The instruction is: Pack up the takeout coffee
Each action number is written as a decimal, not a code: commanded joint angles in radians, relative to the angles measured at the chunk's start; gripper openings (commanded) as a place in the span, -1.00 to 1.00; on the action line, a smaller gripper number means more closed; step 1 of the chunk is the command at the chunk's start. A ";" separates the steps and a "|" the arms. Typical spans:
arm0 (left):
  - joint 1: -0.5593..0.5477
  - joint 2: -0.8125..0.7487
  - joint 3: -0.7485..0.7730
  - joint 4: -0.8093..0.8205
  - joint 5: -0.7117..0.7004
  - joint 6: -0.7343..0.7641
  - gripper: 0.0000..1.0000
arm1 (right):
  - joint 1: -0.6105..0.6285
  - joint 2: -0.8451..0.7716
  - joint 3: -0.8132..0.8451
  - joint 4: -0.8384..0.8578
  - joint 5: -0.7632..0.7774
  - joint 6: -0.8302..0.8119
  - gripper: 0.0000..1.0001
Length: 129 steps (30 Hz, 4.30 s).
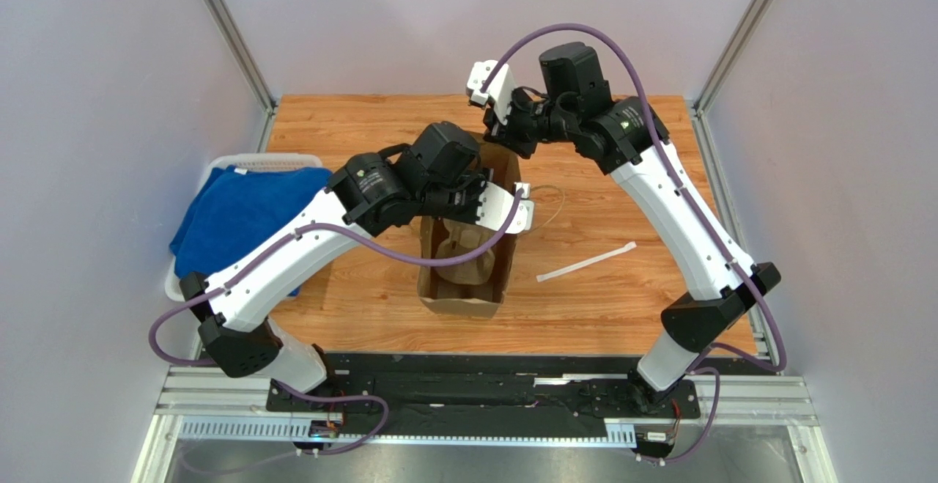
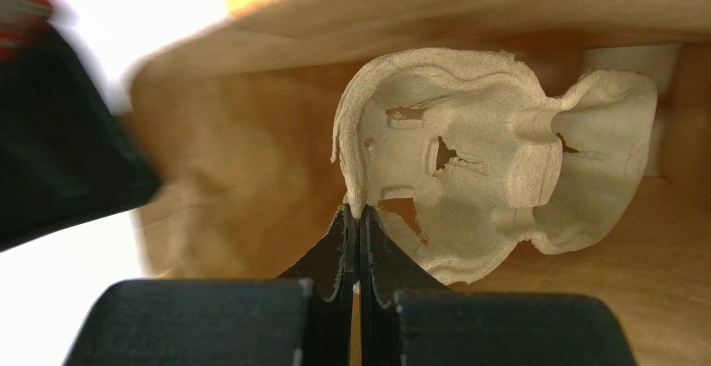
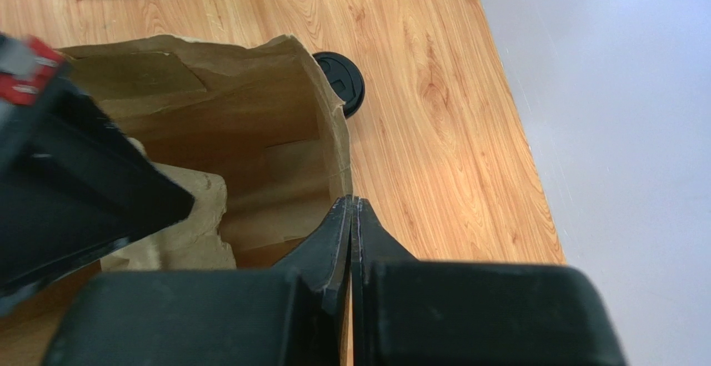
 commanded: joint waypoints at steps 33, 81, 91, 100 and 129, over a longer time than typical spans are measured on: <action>0.076 0.080 -0.055 -0.023 0.232 -0.137 -0.14 | -0.014 -0.116 -0.170 0.063 -0.111 -0.023 -1.00; 0.748 0.298 0.014 0.222 0.560 -0.746 0.98 | -0.203 -0.179 -0.295 0.014 0.065 0.108 -1.00; 0.698 0.517 0.236 -0.025 0.539 -0.402 0.98 | -0.206 -0.169 -0.291 0.010 0.068 0.105 -1.00; 0.676 0.548 0.213 -0.040 0.465 -0.325 0.98 | -0.204 -0.142 -0.265 0.005 0.062 0.109 -1.00; 0.685 0.706 0.302 -0.111 0.497 -0.273 0.98 | -0.212 -0.097 -0.221 -0.020 0.062 0.103 -1.00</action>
